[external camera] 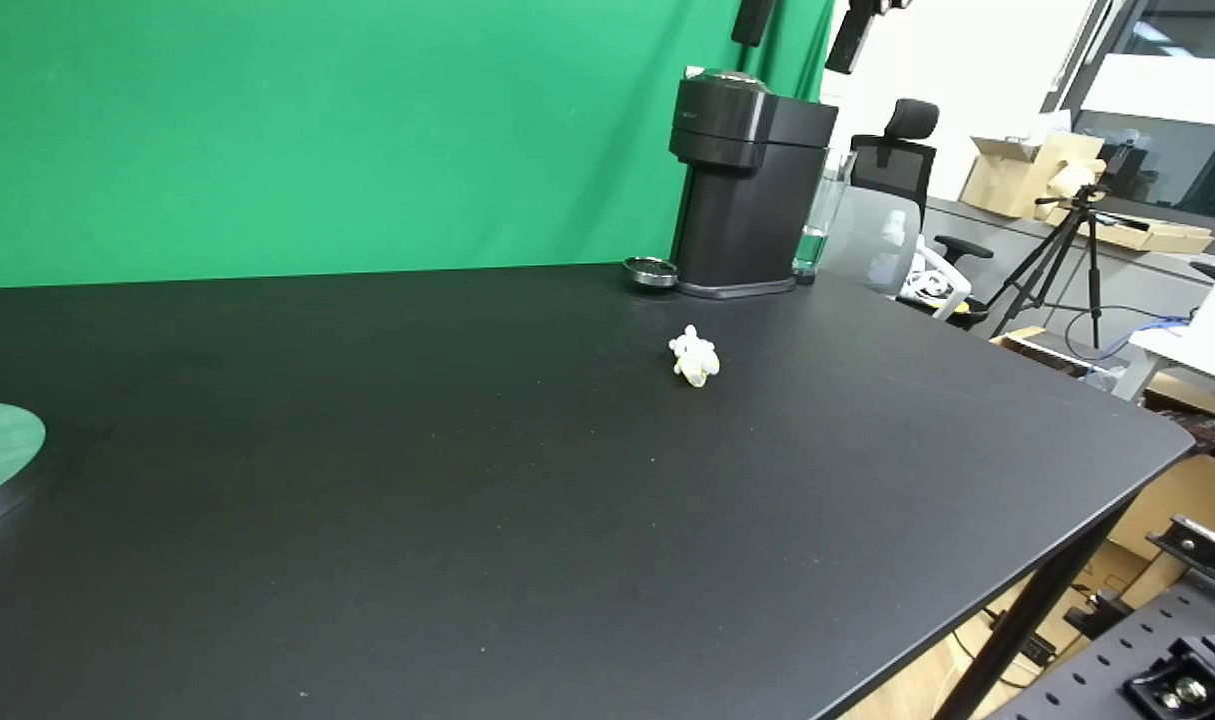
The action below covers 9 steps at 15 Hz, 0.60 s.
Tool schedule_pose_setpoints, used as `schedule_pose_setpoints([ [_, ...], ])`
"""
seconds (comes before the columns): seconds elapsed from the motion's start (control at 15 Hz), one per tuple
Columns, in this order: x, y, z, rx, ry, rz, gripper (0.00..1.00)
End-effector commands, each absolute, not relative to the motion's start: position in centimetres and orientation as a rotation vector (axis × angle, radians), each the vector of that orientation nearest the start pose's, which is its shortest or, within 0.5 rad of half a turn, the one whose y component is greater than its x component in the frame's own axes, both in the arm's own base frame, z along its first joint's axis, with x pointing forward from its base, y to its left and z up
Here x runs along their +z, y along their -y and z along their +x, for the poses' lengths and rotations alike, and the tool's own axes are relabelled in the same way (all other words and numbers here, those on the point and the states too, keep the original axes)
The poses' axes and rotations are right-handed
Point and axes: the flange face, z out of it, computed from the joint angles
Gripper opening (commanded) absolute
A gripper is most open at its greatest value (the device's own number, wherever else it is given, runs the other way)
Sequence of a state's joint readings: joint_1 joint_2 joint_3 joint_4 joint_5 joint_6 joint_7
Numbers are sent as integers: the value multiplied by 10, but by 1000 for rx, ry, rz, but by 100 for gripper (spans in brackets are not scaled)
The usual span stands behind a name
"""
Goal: Move the white toy to the left
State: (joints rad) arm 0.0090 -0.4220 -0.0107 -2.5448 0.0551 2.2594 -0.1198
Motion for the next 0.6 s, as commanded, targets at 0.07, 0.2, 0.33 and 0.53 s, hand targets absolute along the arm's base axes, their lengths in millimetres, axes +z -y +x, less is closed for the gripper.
schedule_pose_setpoints([
  [0.07, 424, 5, 425, -185, 129, -3096, 100],
  [0.2, 423, 6, 428, -177, 134, -3100, 100],
  [0.33, 422, 4, 428, -208, 104, -3119, 100],
  [0.53, 406, 16, 443, -162, 30, -3117, 100],
])
